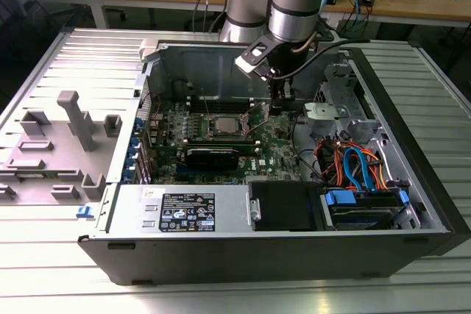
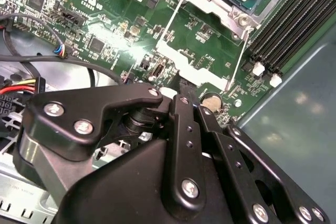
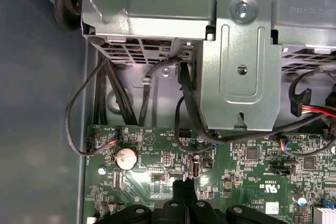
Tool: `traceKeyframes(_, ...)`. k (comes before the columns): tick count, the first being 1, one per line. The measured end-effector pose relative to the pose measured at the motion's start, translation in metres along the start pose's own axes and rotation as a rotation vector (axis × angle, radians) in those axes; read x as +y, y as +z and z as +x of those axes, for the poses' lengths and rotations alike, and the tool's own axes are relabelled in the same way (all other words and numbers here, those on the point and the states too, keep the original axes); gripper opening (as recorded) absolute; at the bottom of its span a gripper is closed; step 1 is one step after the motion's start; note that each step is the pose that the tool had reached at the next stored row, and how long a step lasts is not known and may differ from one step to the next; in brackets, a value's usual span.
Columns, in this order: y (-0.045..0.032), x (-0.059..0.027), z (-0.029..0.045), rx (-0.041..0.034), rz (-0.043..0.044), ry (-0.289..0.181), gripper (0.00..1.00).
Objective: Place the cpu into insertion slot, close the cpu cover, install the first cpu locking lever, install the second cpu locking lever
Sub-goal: 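Close the cpu cover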
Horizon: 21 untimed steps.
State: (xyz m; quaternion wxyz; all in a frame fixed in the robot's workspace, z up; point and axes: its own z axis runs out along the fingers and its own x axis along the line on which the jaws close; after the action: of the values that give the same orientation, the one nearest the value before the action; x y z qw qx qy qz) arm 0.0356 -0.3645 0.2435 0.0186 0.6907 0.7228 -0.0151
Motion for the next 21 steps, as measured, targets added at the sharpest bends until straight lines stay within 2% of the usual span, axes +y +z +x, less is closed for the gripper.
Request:
traceKeyframes(4, -0.0001, -0.0038, 0.0002, 0.0029, 0.0016, 0.000, 0.11)
traceKeyframes(7, -0.0011, -0.0056, 0.0002, 0.0053, 0.0111, 0.000, 0.11)
traceKeyframes(12, -0.0036, -0.0085, 0.0002, 0.0075, 0.0182, -0.001, 0.11)
traceKeyframes(21, -0.0040, -0.0184, 0.0006, 0.0088, 0.0190, -0.001, 0.11)
